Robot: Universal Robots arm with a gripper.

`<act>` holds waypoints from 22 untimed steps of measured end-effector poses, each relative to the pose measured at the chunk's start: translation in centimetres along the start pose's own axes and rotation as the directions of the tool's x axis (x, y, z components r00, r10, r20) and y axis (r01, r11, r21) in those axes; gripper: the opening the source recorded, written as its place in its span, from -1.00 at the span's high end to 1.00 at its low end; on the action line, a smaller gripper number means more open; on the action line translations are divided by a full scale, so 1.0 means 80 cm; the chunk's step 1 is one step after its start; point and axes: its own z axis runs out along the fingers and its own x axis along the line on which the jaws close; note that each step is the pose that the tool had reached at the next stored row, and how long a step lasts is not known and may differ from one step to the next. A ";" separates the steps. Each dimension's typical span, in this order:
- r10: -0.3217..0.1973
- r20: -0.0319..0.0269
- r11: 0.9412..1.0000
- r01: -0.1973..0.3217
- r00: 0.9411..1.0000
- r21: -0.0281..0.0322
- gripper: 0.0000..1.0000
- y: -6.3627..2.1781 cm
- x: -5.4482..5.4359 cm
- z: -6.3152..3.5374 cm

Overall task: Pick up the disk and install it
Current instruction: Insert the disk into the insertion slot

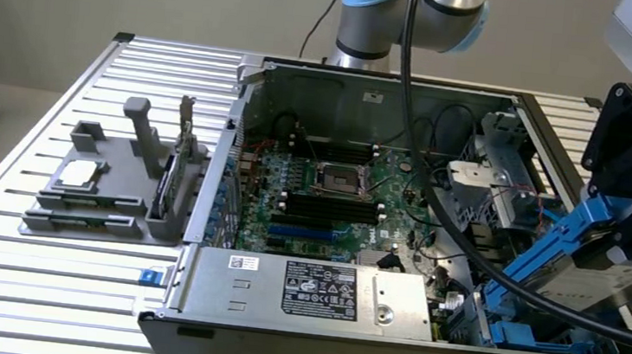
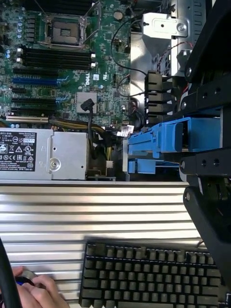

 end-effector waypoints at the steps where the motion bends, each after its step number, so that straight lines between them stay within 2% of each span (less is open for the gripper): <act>1: 0.000 0.000 1.000 0.000 1.000 -0.001 0.35 -0.001 0.000 0.000; 5: 0.000 0.000 1.000 0.000 1.000 -0.002 0.35 -0.004 0.000 0.002; 22: 0.000 0.001 1.000 0.000 1.000 -0.002 0.35 -0.004 0.004 0.009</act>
